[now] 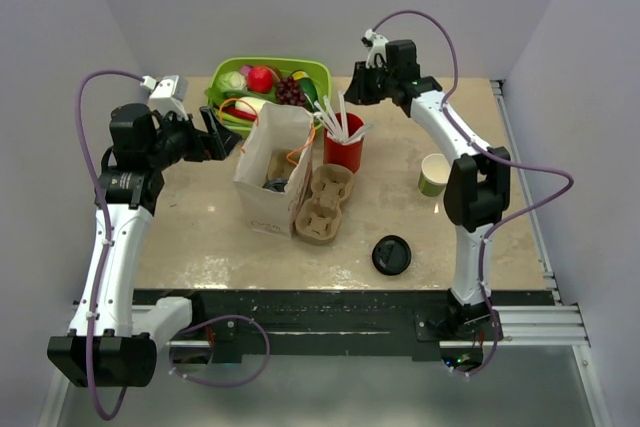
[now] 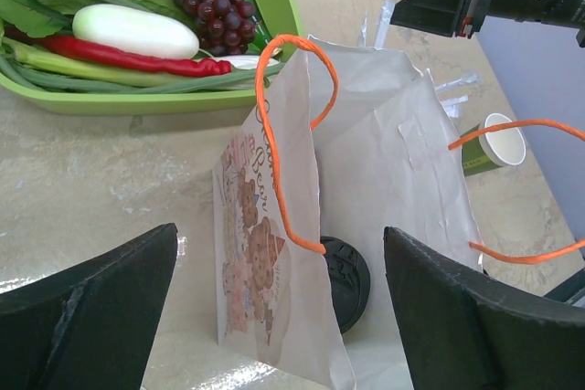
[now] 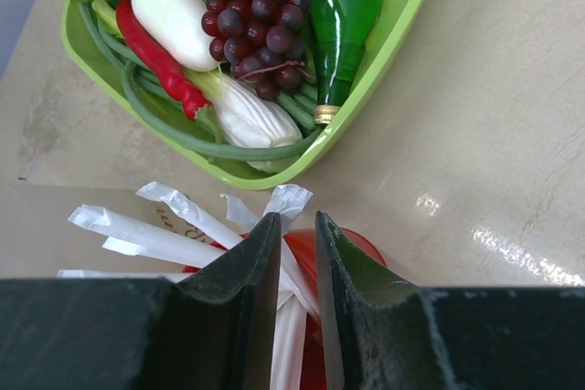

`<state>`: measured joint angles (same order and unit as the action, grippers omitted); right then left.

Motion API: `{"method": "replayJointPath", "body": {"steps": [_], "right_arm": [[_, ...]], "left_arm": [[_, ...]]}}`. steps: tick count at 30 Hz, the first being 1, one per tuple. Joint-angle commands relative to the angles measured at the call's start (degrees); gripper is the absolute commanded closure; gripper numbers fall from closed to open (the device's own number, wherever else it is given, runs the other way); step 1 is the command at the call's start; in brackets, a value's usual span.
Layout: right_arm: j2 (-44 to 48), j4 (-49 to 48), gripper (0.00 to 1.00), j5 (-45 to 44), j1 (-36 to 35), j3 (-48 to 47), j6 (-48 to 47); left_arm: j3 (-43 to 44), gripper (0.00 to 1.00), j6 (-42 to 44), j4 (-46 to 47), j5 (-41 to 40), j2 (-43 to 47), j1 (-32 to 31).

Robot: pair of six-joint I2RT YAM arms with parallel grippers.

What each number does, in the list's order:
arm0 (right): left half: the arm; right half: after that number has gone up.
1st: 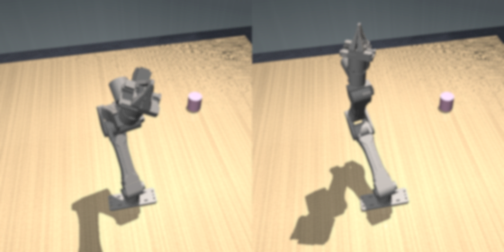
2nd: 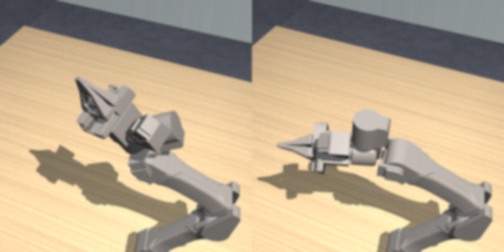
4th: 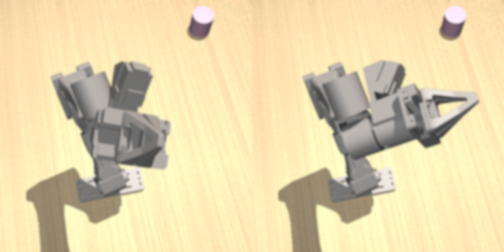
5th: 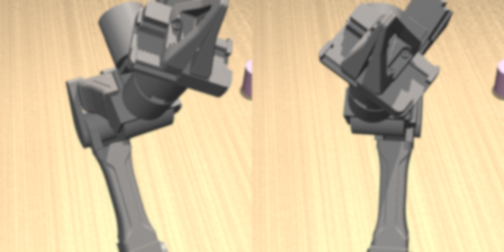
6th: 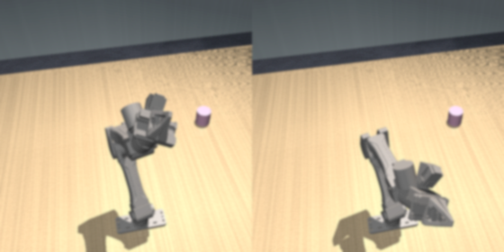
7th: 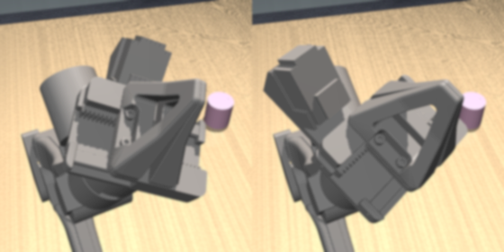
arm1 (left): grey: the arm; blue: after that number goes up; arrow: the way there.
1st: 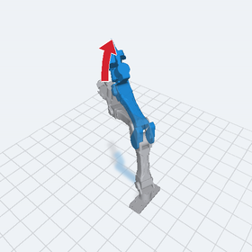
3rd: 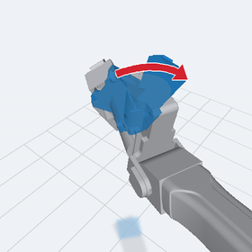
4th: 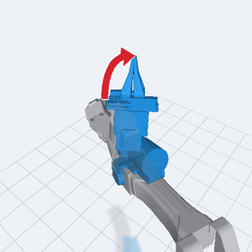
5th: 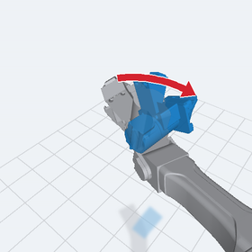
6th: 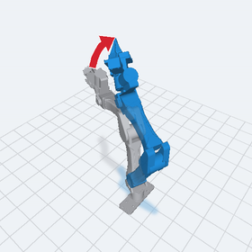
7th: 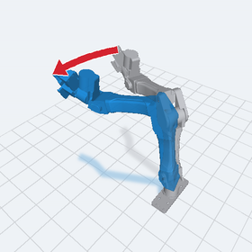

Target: Pack the takeout coffee

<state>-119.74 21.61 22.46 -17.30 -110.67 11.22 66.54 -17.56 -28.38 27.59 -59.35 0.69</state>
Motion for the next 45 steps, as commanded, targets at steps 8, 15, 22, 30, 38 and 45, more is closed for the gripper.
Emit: {"method": "replayJointPath", "body": {"steps": [8, 15, 22, 30, 38, 45], "right_arm": [[0.65, -4.82, 0.68, 3.47, -0.1, -1.13, 2.4], [-3.03, -2.89, 0.68, 2.85, -0.19, -4.81, 2.75], [-3.83, -3.06, 0.68, 5.23, -1.51, -5.52, 2.49], [-0.84, -7.63, 0.68, 9.44, -1.86, -1.65, 3.8], [-1.19, -6.93, 0.67, 10.24, -1.86, -2.0, 6.78], [-0.32, -6.4, 0.64, 12.7, -1.86, -2.36, 10.13]], "left_arm": [[2.19, 0.02, -0.02, 0.96, 0.0, 0.03, 0.1], [1.75, 0.03, -0.02, 1.14, 0.18, -0.32, 0.01], [0.61, 0.03, -0.45, 1.92, 0.53, -0.24, 0.01], [-0.45, 0.03, -1.07, 2.72, 0.97, -0.5, 0.01], [-0.54, 0.04, -1.25, 2.81, 1.06, -0.5, 0.01], [-0.89, 0.04, -1.86, 3.77, 1.23, -0.85, 0.1]]}}
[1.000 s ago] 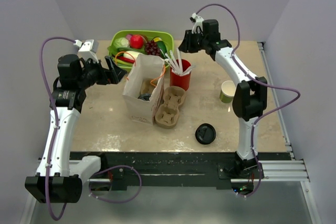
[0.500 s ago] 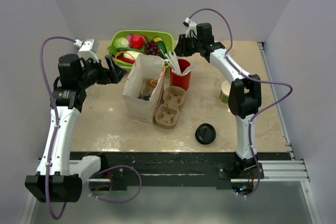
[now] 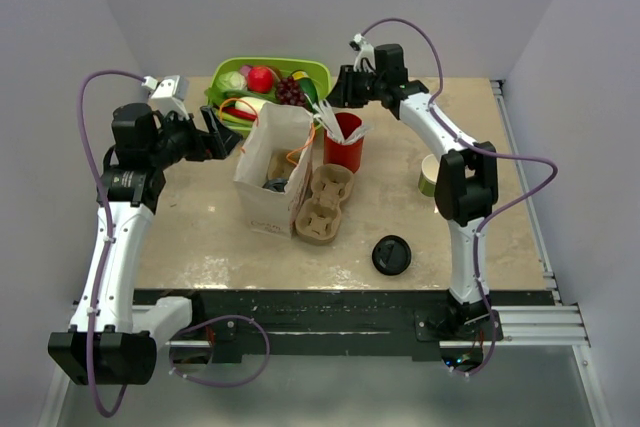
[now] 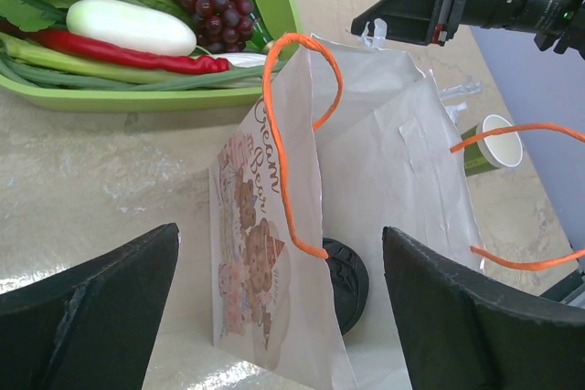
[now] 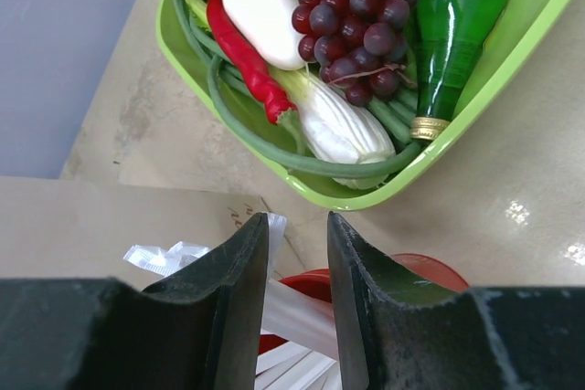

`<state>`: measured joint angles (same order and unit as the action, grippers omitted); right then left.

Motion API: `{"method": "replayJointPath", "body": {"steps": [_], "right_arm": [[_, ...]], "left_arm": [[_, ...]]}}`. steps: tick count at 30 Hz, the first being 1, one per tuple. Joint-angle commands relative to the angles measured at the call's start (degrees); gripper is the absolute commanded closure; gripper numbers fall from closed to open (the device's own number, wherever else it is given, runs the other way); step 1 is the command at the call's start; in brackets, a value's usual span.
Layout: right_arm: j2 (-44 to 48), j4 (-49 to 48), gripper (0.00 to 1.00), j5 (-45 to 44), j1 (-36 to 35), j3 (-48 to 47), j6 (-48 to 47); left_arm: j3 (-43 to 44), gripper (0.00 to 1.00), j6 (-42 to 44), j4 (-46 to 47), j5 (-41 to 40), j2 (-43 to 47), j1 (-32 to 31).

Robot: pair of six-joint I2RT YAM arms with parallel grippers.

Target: Pack the takeout coffee

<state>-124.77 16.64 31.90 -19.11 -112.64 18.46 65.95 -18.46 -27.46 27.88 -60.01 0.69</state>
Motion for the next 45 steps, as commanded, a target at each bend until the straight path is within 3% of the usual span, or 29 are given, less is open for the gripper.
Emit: {"method": "replayJointPath", "body": {"steps": [1, 4, 11, 18, 24, 30, 32, 33, 39, 45], "right_arm": [[4.8, -1.26, 0.64, 3.26, -0.05, -0.39, 2.99], [5.06, -0.3, 0.63, 3.08, 0.04, -0.48, 3.08], [4.1, 1.11, 0.74, 3.16, -0.05, -0.83, 3.51], [2.25, 6.82, 0.65, -0.52, -0.57, -3.99, 2.37], [2.95, 7.88, 0.66, 0.0, -1.36, -3.29, 1.67], [3.3, 5.24, 0.78, 3.96, -1.54, -3.02, 4.04], [3.74, 4.54, 0.97, 3.87, -1.63, -2.85, 4.3], [3.92, 4.19, 1.0, 3.44, -1.63, -2.76, 4.48], [8.22, 2.35, 1.0, -0.94, -1.63, -0.83, 4.39], [17.7, -4.86, 1.0, -8.08, -1.54, 6.81, 3.78]], "left_arm": [[-0.3, 0.04, -1.23, 3.11, 1.47, -0.28, 0.1], [-0.21, 0.04, -1.58, 3.82, 2.18, -0.55, 0.1], [-0.3, 0.05, -1.49, 3.82, 2.18, -0.81, 0.01], [-0.39, 0.05, -1.32, 3.29, 1.48, -0.55, 0.01], [-0.65, 0.05, -1.23, 3.38, 1.48, -0.64, 0.01], [-0.65, 0.06, -1.14, 2.94, 1.22, -0.9, 0.1], [-0.65, 0.06, -1.14, 2.85, 1.04, -0.72, 0.02], [-0.65, 0.06, -1.14, 2.94, 0.95, -0.64, 0.01], [-0.56, 0.06, -1.14, 3.03, 0.86, -0.11, 0.01], [-0.65, 0.07, -1.05, 3.03, 0.69, -0.02, 0.1]]}}
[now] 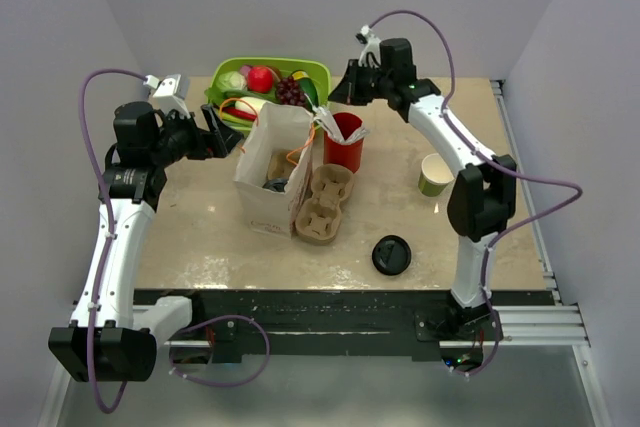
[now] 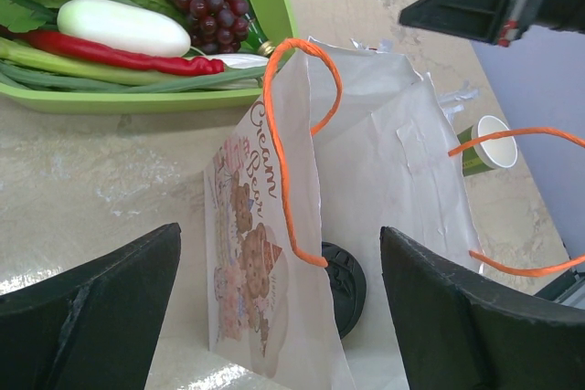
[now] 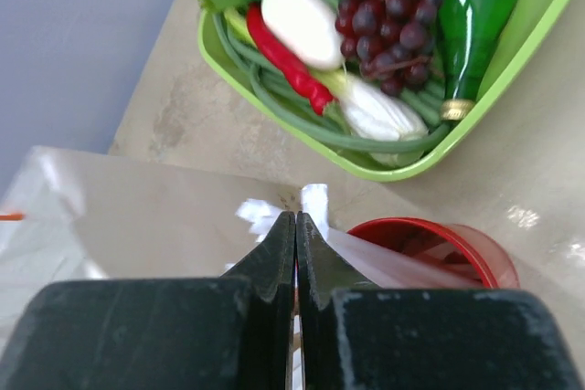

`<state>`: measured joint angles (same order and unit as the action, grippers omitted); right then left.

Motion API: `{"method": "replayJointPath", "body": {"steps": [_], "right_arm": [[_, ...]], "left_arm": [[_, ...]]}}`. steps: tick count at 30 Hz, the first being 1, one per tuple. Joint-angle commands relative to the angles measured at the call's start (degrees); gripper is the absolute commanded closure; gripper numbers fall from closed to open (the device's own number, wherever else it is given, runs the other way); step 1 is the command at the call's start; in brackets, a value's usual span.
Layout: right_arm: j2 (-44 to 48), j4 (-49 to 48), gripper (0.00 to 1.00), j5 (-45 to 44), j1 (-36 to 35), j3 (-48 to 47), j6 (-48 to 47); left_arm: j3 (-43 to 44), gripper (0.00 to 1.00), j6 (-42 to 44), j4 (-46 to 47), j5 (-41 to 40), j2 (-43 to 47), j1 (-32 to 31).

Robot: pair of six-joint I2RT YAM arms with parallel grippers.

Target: Pack the takeout coffee

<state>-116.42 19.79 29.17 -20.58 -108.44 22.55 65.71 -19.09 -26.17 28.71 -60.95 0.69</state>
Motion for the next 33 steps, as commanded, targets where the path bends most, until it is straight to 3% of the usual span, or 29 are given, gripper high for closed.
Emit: {"method": "replayJointPath", "body": {"steps": [1, 8, 12, 18, 25, 29, 33], "right_arm": [[10.15, -8.36, 1.0, -5.96, -0.16, 3.41, -0.57], [11.3, -4.42, 1.0, -2.38, -0.25, 2.45, -8.45], [9.64, 0.23, 0.7, -4.46, -2.09, 1.22, -14.89], [5.16, 2.8, 0.61, -10.61, -5.08, -2.55, -19.73], [0.76, 4.37, 0.66, -14.58, -5.88, -5.55, -20.08], [1.45, 4.56, 0.92, -14.58, -6.14, -5.03, -19.56], [4.79, 1.57, 0.91, -14.84, -6.05, -2.48, -18.85]], "left_arm": [[-0.41, 0.07, -0.33, 1.74, -0.23, 0.92, 0.1], [-0.59, 0.07, -0.24, 1.74, -0.41, 1.18, 0.1], [-0.67, 0.06, -0.07, 1.56, -0.41, 1.27, 0.01], [-0.67, 0.06, -0.07, 1.74, 0.29, 0.66, 0.02], [-0.67, 0.06, 0.28, 1.65, 0.47, 0.74, 0.02], [-0.67, 0.06, 0.55, 1.74, 0.47, 0.57, 0.02], [-0.67, 0.06, 0.55, 1.83, 0.65, 0.3, 0.1]]}}
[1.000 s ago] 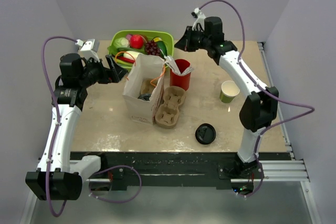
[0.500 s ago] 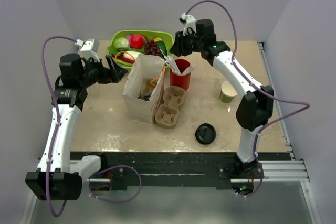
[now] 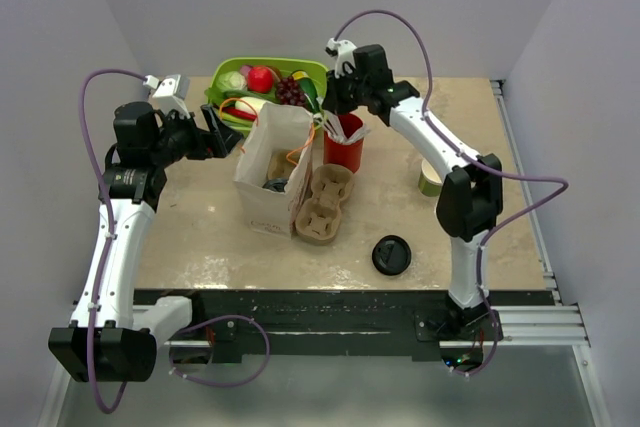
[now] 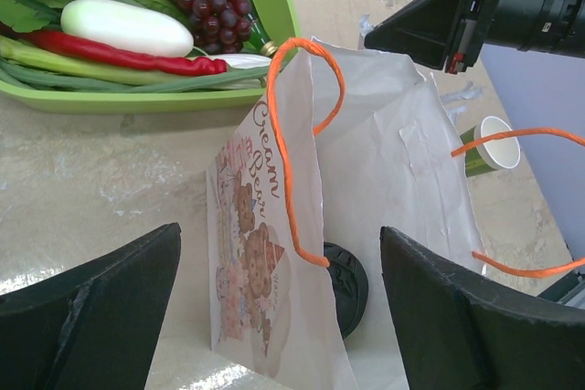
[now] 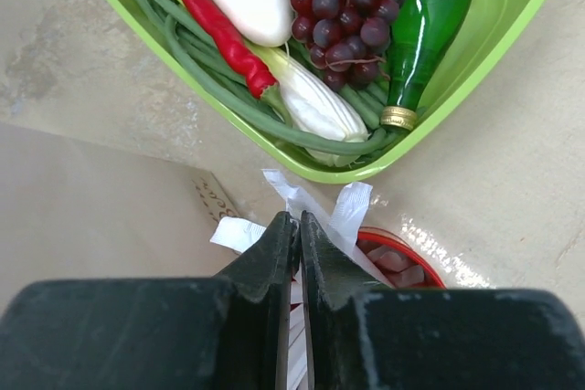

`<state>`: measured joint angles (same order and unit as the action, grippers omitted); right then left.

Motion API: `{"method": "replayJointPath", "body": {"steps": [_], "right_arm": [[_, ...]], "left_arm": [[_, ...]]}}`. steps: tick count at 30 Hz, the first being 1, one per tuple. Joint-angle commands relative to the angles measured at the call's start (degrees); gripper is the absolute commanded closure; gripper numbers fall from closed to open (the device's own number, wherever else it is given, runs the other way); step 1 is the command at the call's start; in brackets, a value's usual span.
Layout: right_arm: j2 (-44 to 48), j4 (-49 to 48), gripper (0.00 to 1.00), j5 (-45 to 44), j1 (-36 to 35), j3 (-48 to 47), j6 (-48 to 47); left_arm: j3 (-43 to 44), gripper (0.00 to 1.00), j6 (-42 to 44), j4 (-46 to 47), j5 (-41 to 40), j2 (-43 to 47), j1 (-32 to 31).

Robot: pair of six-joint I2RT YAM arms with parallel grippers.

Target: Pack the takeout coffee

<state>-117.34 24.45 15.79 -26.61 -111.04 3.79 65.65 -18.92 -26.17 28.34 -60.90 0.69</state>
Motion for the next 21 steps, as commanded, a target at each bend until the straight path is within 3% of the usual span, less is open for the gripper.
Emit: {"method": "replayJointPath", "body": {"steps": [1, 11, 21], "right_arm": [[6.07, -3.09, 0.9, -1.55, -0.02, 0.39, -0.01], [7.83, -1.6, 0.83, -0.85, -0.02, 1.44, -0.36], [5.1, -0.72, 0.83, -0.76, -0.02, 1.62, -1.33]], "left_arm": [[-0.61, 0.06, 0.37, 1.83, 1.1, 0.17, 0.02], [-0.7, 0.06, 0.2, 2.0, 1.11, 0.44, 0.01], [-0.96, 0.06, 0.02, 2.0, 1.28, 0.52, 0.01]]}}
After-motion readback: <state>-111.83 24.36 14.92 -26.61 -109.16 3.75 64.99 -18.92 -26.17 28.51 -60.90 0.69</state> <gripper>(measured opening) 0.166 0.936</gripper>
